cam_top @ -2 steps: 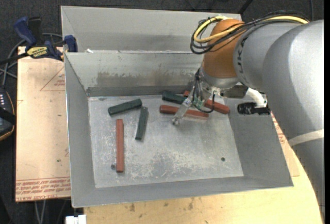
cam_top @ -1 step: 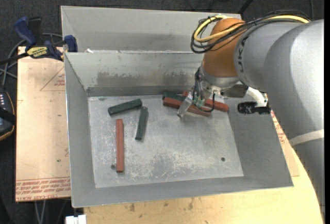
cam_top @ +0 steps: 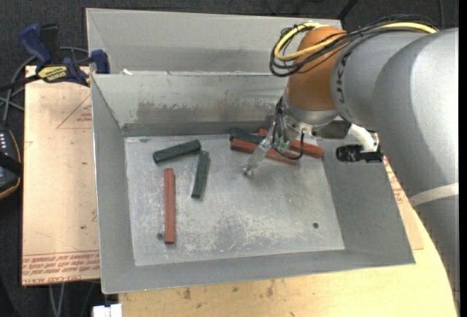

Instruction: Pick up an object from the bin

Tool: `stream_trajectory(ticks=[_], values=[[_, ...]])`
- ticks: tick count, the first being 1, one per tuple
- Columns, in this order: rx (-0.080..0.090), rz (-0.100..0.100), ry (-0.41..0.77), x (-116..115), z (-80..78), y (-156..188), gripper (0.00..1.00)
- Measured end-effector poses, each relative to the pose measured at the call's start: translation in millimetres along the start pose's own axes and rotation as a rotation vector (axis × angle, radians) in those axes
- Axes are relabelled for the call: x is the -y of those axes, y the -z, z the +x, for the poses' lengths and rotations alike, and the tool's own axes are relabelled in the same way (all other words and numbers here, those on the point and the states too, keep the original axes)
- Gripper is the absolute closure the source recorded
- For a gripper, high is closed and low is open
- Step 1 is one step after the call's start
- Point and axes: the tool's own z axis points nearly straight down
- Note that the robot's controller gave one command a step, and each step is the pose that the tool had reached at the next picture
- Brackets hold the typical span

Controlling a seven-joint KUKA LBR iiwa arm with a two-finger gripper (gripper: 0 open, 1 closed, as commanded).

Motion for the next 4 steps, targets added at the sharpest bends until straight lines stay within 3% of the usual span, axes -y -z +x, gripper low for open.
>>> stream_trajectory(ticks=[1,2,3,4], values=[[0.001,-0.002,0.0,-0.7,-0.5,1.5,1.0],[0.0,0.0,0.0,0.0,0.1,0.0,0.0],[0.001,-0.002,0.0,-0.7,-0.5,1.5,1.0],[0.0,0.0,0.0,0.0,0.2,-0.1,0.0]])
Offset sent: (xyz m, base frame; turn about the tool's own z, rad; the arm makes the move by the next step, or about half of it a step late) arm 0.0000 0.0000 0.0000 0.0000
